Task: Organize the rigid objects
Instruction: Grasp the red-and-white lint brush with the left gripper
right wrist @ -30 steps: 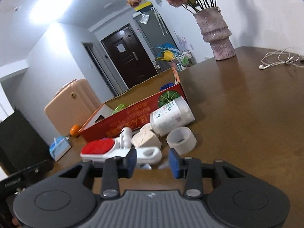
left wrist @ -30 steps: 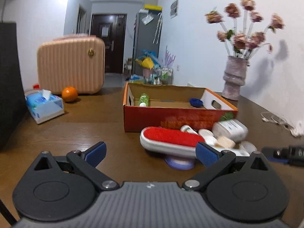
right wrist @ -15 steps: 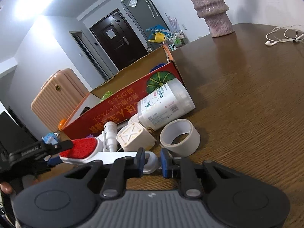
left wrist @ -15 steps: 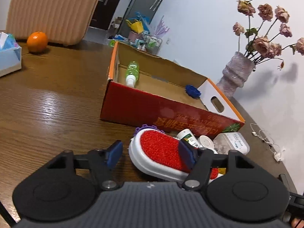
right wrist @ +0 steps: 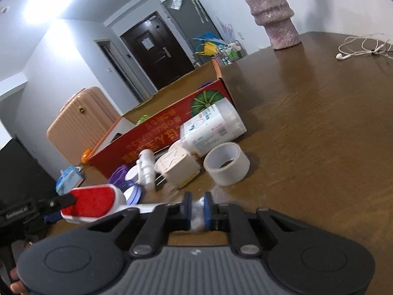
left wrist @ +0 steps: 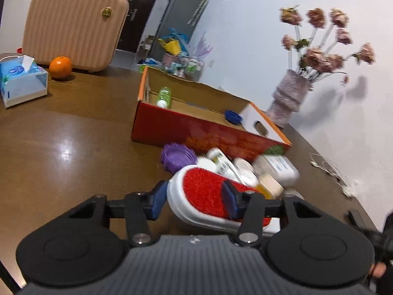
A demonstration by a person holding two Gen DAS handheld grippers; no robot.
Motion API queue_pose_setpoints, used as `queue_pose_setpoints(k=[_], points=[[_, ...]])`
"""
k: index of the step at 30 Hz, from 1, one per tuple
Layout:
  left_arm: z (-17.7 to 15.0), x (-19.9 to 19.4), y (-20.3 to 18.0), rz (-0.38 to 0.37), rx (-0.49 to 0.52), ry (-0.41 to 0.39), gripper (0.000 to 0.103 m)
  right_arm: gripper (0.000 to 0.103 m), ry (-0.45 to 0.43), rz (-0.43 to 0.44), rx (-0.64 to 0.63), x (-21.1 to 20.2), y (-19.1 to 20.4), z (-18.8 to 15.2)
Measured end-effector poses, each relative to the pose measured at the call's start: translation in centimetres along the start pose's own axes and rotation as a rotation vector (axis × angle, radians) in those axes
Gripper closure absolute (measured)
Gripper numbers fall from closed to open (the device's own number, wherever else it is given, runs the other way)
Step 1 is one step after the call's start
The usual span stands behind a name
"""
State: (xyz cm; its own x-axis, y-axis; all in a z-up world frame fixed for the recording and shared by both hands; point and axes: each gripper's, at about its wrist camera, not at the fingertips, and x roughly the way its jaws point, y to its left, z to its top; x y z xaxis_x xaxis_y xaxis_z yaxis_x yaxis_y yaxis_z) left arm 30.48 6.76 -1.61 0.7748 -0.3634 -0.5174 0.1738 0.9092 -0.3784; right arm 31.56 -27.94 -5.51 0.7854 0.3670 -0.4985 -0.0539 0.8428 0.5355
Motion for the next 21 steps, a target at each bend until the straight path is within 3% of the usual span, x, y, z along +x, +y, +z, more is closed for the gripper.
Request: queue_pose_setpoints(k=[2,5,9,12,16,21], points=[[-1.5,-1.4,-0.1,-0.042,-0.011,0.037,0.077,0.101,0.001,0.029,-0.012,-1.2,0.1,-0.5],[-3.9,-3.3,-0.5,-0.056,-0.01,0.05,0.079,0.101,0.025,0.072,-0.062,-2.6,1.2,-1.5],[-6.2,-4.5,-0.5,-0.007,-0.048,0.067,0.077,0.098,0.003,0.049,-0.201,-4.1,3.1,-3.0],[-7.0,-5.3,-1.0,0.01,-0.043,0.069,0.065,0.09,-0.015,0.027,-0.23,-5.4,3.0,-3.3],[-7.2,-6.0,-1.9,-0.004,-0.045,0.054,0.052,0.062,-0.086,-0.072,-0.253,-7.6,1.3,-2.5],[-7.5,-4.3,-3.0,0.012,-0.051,0.087,0.05,0.064,-0.069,-0.127,-0.221,-7.3,-1.7,-0.7]])
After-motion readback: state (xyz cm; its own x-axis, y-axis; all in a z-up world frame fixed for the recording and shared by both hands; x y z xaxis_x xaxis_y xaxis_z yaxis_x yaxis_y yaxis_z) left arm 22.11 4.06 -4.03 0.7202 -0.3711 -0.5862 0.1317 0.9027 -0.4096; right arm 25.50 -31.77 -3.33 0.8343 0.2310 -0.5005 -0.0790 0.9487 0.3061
